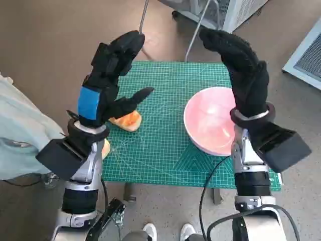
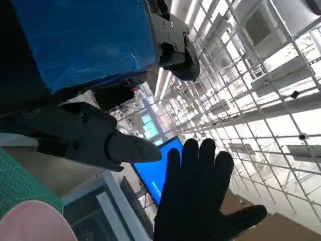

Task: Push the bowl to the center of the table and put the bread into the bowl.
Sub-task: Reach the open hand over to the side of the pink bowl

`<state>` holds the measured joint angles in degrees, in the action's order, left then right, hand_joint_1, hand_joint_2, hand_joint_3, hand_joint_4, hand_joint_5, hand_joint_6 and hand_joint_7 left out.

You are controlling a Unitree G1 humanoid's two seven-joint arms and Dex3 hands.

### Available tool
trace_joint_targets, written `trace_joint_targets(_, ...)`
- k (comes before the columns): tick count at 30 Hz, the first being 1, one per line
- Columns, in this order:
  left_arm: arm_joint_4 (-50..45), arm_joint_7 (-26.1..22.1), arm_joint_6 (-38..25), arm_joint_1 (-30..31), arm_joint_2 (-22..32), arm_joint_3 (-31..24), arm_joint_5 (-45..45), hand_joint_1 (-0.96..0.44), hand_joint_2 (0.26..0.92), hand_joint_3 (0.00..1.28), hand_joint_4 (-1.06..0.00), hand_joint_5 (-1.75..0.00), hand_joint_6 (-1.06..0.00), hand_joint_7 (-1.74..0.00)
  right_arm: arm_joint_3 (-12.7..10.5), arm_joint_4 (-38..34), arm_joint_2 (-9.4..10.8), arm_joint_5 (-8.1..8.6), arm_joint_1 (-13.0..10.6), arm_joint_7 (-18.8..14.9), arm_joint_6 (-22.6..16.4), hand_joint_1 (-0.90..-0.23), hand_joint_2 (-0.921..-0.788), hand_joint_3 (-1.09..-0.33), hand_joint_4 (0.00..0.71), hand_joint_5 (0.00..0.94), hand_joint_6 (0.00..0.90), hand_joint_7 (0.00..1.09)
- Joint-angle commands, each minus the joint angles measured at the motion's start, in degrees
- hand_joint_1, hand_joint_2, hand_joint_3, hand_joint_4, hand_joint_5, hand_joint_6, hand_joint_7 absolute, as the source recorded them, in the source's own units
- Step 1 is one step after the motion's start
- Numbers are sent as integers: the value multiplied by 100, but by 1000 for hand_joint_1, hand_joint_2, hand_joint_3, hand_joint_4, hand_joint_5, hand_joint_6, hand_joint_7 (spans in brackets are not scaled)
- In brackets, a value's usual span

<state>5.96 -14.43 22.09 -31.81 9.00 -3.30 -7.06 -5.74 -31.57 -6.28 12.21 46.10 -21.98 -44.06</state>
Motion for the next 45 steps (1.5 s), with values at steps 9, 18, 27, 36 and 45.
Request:
trace_joint_targets(9,77,-3,121,20,7,-14,13,-302,921,186,-365,-1,-151,-613,-7,-110,-2,44,-149,-77,-7,-661,-921,-828,271,0,-1,780)
trace_joint_targets(18,79,-5,124,26,-4,-1,7,-302,921,186,-365,-1,-149,-613,-21,-137,-16,82,-182,-113,-34,-664,-921,-826,273,1,-1,781)
trace_joint_targets(27,91,1,132,38,-10,-3,9,-303,921,186,-368,-3,-151,-613,-291,-371,-345,138,-220,-128,-239,-664,-921,-815,276,3,-1,777)
trace_joint_targets(36,98,6,151,76,-3,-21,10,-302,921,185,-371,-4,-149,-609,-815,-827,-778,-3,-391,301,-603,-651,-921,-815,255,0,-1,744)
trace_joint_targets(45,94,18,147,110,15,-38,20,-298,921,186,-368,-2,-151,-602,-1194,-1867,-1101,-508,-529,1222,-1065,-619,-921,-863,247,1,-1,699)
